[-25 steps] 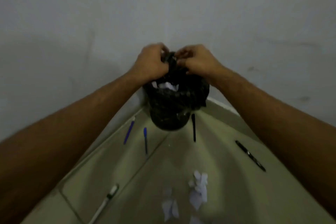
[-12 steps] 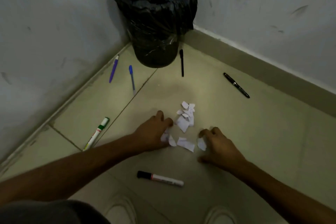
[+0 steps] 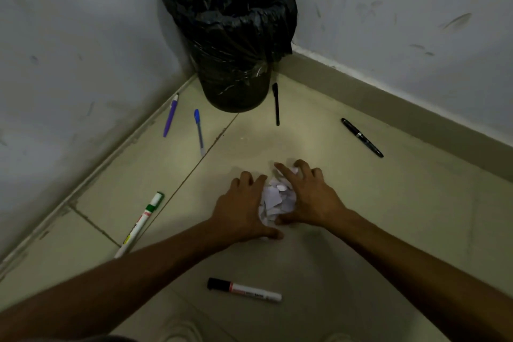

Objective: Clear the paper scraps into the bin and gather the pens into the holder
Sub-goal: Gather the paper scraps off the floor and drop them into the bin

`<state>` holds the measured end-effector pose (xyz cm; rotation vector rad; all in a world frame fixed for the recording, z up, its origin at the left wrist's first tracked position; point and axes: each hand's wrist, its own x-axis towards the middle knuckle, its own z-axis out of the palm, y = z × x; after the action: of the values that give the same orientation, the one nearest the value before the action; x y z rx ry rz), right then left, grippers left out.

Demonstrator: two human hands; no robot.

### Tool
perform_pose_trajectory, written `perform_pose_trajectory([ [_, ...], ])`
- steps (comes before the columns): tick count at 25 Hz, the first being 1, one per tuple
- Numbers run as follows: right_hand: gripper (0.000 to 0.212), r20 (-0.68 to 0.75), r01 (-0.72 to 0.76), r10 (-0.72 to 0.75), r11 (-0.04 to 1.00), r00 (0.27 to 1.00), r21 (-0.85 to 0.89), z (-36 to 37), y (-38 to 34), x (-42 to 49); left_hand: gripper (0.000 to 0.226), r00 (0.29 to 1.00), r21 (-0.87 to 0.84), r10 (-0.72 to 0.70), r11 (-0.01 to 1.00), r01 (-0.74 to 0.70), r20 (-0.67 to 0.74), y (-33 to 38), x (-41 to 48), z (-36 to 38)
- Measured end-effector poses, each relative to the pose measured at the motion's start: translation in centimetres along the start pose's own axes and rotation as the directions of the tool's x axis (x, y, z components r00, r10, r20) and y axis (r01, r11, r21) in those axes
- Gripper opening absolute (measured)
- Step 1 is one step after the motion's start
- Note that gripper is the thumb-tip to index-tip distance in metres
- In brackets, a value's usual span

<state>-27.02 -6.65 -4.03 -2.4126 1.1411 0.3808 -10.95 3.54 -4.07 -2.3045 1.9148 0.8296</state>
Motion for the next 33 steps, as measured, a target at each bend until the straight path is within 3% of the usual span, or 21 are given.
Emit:
perform_pose_trajectory([
  [5,0.049,-0.108,0.134,-0.111,0.963,0.988,0.234,0.7,0.1,1.7,0.068,0.996,-0.138,0.041,0.989,-0.051,-0.073,0.4,2.2,0.1],
  [10,0.013,-0.257,0.154,-0.068,0.931,0.964,0.330,2.0,-0.8,1.2,0.025,0.977,-0.317,0.055,0.941,-0.119,-0.205,0.1,2.4,0.4],
  [16,0.011,-0.293,0.159,-0.005,0.850,0.956,0.502,1.4,0.2,1.0,0.015,0.934,-0.351,0.048,0.919,-0.180,-0.354,-0.4,2.6,-0.2],
  [19,0.003,-0.282,0.154,0.021,0.796,0.959,0.585,0.2,0.1,0.0,0.016,0.934,-0.364,0.045,0.913,-0.183,-0.356,0.0,2.0,-1.8],
  [22,0.015,-0.309,0.210,-0.035,0.806,0.950,0.554,-1.4,0.5,-0.7,0.014,0.923,-0.400,-0.018,0.904,-0.149,-0.384,-1.2,1.6,-3.3],
  [24,0.009,-0.320,0.211,-0.045,0.836,0.946,0.506,-2.3,0.8,-0.2,0.015,0.902,-0.434,-0.093,0.894,-0.111,-0.422,-2.4,1.1,-4.1],
  [25,0.009,-0.304,0.191,-0.042,0.857,0.952,0.479,-2.5,0.8,0.3,0.016,0.891,-0.430,-0.111,0.897,-0.102,-0.441,-2.9,0.9,-4.4],
  [30,0.049,-0.108,0.092,-0.041,0.846,0.993,0.525,-2.1,0.3,2.2,0.019,0.872,-0.418,-0.134,0.904,-0.087,-0.472,-3.6,-0.5,-5.4],
  [33,0.038,-0.025,0.042,-0.035,0.875,0.999,0.482,-2.2,0.2,3.4,0.019,0.873,-0.393,-0.126,0.916,-0.079,-0.470,-4.2,-0.8,-5.5],
])
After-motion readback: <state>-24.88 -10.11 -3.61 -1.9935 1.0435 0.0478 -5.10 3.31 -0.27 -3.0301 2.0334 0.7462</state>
